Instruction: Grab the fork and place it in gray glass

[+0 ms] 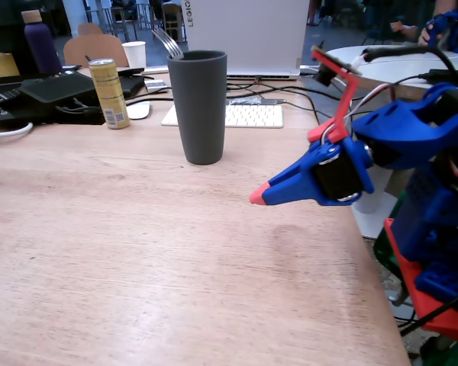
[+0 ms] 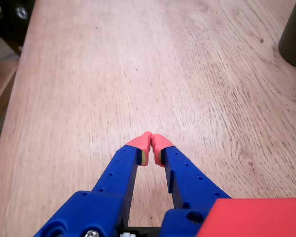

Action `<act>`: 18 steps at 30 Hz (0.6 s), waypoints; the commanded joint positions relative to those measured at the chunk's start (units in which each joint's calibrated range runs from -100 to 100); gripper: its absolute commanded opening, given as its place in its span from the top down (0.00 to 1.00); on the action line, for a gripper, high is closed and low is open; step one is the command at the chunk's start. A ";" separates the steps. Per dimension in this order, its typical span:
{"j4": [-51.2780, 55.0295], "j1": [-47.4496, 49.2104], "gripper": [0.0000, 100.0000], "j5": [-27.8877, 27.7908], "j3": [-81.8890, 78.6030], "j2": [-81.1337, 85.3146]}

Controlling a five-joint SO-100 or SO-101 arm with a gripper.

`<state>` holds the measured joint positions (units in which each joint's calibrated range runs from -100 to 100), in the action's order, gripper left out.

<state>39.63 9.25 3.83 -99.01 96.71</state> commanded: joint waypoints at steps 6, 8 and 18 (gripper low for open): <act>0.03 -0.79 1.00 -0.10 -0.52 0.37; 0.03 -0.79 1.00 -0.10 -0.52 0.37; 0.03 -0.96 1.00 -0.10 -0.52 0.37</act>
<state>39.71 8.50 3.79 -99.01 96.71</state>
